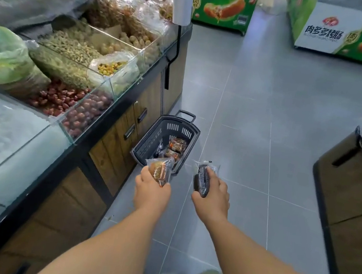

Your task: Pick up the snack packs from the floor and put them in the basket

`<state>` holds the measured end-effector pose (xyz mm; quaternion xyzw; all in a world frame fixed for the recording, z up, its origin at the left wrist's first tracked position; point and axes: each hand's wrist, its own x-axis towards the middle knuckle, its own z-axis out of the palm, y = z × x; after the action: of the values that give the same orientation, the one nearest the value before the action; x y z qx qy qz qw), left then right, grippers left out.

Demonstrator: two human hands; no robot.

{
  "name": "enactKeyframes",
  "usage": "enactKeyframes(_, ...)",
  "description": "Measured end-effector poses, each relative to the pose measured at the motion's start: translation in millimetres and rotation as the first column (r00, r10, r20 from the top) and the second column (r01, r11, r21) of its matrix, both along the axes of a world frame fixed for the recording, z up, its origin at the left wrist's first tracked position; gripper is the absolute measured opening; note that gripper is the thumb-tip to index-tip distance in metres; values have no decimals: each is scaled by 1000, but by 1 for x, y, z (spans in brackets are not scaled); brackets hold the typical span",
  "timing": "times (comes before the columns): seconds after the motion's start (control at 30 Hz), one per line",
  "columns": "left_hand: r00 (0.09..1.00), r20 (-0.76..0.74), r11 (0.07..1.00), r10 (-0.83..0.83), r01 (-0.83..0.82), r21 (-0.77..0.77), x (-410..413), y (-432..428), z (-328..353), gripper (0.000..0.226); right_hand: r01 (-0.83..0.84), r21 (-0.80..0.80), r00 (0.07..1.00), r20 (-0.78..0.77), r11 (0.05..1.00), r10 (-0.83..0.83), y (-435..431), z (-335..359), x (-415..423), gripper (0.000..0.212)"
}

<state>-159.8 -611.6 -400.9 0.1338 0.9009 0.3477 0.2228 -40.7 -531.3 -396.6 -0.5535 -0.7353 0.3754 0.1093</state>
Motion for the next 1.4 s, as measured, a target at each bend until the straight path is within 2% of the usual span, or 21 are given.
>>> enactKeyframes(0.27, 995, 58, 996, 83, -81, -27, -62, 100, -14, 71, -64, -41, 998, 3, 997, 64, 112, -14, -72, 76)
enactKeyframes(0.53, 924, 115, 931, 366, -362, -57, -94, 215, -26, 72, -296, -87, 953, 42, 951, 300, 252, -26, -129, 77)
enactKeyframes(0.67, 882, 152, 895, 445, -444, -48, -105, 255, -33, 73, -415, -120, 903, 67, 902, 424, 295, -34, -154, 78)
enactKeyframes(0.8, 855, 164, 870, 491, -489, -58, -125, 274, -44, 73, -475, -171, 865, 86, 863, 494, 320, -48, -180, 76)
enactKeyframes(0.97, 773, 198, 798, 603, -588, -134, -154, 286, -68, 73, -553, -196, 805, 125, 810, 580, 344, -67, -219, 75)
enactKeyframes(1.17, 709, 253, 751, 658, -644, -149, -197, 311, -82, 71, -639, -257, 720, 133, 725, 681, 376, -82, -273, 77)
enactKeyframes(1.33, 683, 238, 721, 691, -674, -159, -235, 320, -90, 73, -655, -251, 713, 109, 713, 693, 380, -90, -316, 77)
enactKeyframes(1.4, 651, 236, 691, 722, -700, -181, -246, 321, -94, 74, -684, -256, 681, 111, 683, 724, 378, -95, -331, 76)
